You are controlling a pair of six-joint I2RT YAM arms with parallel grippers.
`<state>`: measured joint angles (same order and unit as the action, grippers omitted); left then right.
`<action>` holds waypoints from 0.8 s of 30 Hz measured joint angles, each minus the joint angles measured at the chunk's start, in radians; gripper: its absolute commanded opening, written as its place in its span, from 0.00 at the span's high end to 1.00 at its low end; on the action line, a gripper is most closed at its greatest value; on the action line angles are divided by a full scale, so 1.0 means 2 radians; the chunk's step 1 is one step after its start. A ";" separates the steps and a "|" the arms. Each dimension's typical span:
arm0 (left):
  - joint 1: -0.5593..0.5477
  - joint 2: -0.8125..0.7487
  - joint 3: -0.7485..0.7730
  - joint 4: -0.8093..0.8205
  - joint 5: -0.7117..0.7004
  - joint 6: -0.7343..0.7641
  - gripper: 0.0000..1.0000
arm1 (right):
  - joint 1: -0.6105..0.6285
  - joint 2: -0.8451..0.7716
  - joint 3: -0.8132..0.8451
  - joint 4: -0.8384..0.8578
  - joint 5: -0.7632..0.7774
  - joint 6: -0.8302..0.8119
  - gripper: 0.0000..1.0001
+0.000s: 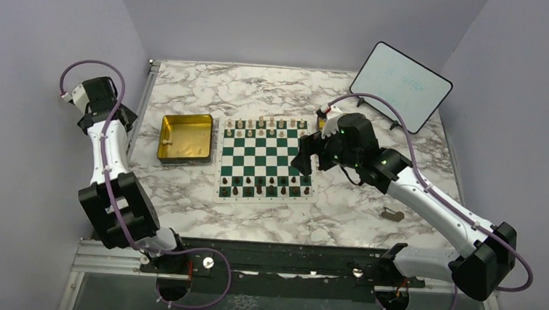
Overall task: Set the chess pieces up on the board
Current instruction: Pick up the chess piece from the storage box.
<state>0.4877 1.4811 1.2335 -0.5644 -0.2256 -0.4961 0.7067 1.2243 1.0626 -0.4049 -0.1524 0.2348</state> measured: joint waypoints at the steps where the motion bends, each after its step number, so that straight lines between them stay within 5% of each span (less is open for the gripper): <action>1: -0.001 -0.006 -0.002 0.000 -0.006 -0.013 0.37 | 0.000 0.002 0.000 0.000 0.000 0.000 0.00; 5: -0.019 -0.037 -0.028 0.005 -0.033 -0.064 0.46 | 0.000 0.006 0.000 0.000 0.000 0.000 0.00; 16: -0.184 0.010 -0.048 0.011 -0.117 -0.205 0.63 | 0.000 -0.010 -0.009 0.014 0.000 0.000 0.00; 24: -0.219 0.050 -0.036 -0.019 -0.154 -0.318 0.70 | 0.000 -0.010 -0.010 0.022 0.000 -0.004 0.00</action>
<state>0.0502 1.5803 1.1622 -0.6022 -0.5331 -1.1313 0.7067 1.2037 1.0424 -0.3603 -0.1528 0.2268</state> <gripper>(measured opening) 0.299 0.998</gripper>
